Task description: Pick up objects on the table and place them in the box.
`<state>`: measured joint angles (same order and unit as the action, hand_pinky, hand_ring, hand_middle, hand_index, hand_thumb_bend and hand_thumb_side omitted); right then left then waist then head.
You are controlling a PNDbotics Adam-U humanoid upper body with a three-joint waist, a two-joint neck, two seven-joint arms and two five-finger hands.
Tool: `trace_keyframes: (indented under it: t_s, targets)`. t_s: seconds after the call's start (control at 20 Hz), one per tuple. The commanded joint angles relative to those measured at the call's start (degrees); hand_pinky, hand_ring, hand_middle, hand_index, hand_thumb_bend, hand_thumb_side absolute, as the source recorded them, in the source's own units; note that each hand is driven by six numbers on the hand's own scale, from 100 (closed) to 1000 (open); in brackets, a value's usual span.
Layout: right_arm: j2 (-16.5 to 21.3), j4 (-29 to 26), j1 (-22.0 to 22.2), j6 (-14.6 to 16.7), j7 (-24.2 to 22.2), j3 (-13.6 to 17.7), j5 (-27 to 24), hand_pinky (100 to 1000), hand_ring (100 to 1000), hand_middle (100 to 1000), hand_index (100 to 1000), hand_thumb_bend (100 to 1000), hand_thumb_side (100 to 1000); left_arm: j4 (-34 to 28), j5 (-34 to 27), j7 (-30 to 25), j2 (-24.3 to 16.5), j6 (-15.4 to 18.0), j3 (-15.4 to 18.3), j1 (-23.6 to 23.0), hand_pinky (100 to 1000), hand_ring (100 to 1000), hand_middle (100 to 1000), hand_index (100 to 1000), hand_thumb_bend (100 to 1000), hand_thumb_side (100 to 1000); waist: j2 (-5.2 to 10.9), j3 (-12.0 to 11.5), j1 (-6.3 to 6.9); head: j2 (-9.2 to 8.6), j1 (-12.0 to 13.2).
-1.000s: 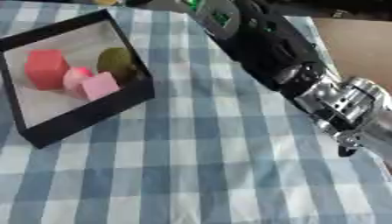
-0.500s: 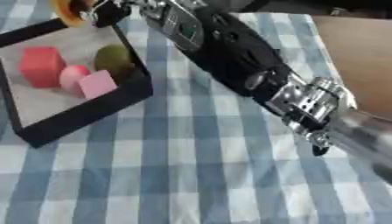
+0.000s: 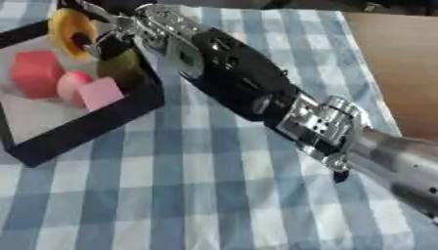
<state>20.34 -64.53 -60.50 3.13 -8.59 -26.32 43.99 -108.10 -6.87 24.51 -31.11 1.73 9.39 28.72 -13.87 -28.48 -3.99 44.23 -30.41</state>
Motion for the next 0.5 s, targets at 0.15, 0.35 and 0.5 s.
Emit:
trace_keyframes:
  t_s: [0.15, 0.35, 0.5]
  targets:
    - [0.58, -1.79, -0.91, 0.67, -1.3, 0.14, 0.56, 862, 843, 734, 876, 377, 259, -0.58, -0.14, -0.22, -0.8, 0.01, 0.17, 0.69, 860, 975, 854, 844, 100, 763, -0.1, -0.14, -0.39, -0.11, -0.22]
    - [1.19, -3.28, -0.66, -0.38, -0.88, 0.39, 0.21, 876, 879, 776, 900, 433, 333, -0.58, -0.04, -0.17, -0.89, 0.03, 0.3, 0.47, 859, 975, 854, 844, 100, 763, -0.03, 0.06, -0.42, -0.11, -0.1]
    - [1.68, -4.17, -0.58, -2.08, 0.09, 0.84, -1.76, 872, 869, 763, 891, 410, 310, -0.63, 0.02, -0.05, -1.07, 0.05, 0.36, 0.14, 860, 975, 854, 845, 100, 762, 0.05, 0.46, -0.35, -0.11, -0.12]
